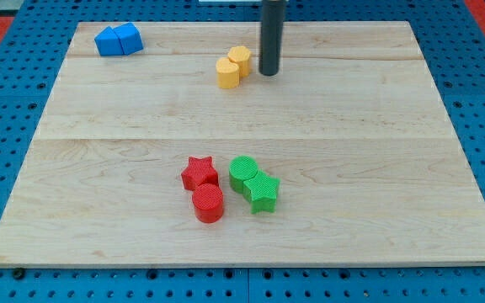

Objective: Slide yellow heart closer to blue blocks

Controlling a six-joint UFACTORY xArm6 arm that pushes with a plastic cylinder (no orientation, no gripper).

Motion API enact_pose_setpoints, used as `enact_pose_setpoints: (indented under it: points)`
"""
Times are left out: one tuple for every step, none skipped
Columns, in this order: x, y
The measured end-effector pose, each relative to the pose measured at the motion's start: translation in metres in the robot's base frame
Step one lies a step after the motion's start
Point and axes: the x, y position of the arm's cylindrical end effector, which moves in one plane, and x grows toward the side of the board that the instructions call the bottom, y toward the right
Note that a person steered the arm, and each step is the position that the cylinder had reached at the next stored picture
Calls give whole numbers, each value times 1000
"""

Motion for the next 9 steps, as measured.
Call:
enact_pose_setpoints:
  points:
    - [1,-43]
    - [1,-91]
    - [10,-78]
    - [45,-35]
    - [36,-110]
    - [5,-149]
    - [-24,-180]
    - [-31,-177]
    - [-49,-109]
